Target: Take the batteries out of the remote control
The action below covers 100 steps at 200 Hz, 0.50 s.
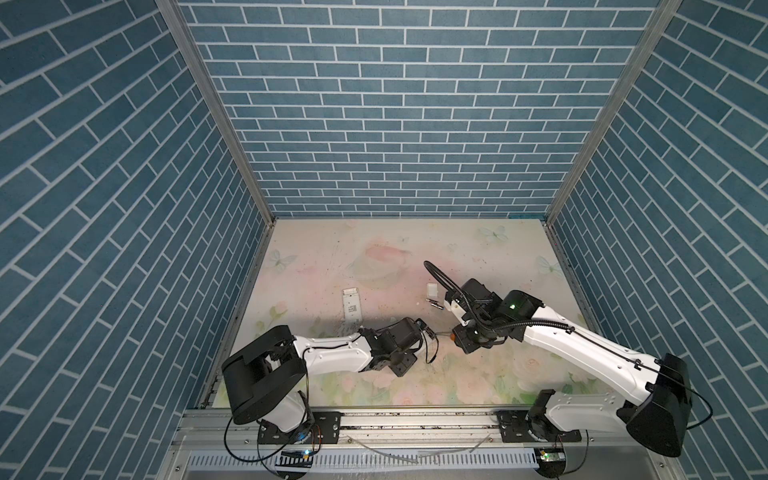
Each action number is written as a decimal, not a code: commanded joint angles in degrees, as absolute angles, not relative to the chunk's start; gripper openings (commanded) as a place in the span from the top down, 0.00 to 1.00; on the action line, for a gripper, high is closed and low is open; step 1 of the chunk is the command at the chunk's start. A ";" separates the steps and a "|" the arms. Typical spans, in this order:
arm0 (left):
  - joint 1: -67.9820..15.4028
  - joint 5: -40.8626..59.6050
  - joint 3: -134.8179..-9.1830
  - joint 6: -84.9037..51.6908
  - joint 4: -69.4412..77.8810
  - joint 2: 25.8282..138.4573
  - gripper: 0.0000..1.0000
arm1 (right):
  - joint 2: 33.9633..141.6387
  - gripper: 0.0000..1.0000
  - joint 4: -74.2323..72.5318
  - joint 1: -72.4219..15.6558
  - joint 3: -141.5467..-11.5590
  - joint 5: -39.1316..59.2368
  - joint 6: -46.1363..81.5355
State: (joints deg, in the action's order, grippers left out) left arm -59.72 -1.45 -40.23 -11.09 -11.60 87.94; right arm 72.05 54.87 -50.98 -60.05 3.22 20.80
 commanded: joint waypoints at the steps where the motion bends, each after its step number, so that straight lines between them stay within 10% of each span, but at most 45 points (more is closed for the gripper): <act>1: -60.73 1.67 -38.67 -11.19 -16.00 90.26 0.90 | 70.63 1.00 55.66 -50.84 -57.92 3.03 22.92; 100: -60.67 1.73 -38.67 -11.17 -15.91 90.09 0.90 | 70.99 1.00 54.45 -50.86 -57.73 3.08 23.12</act>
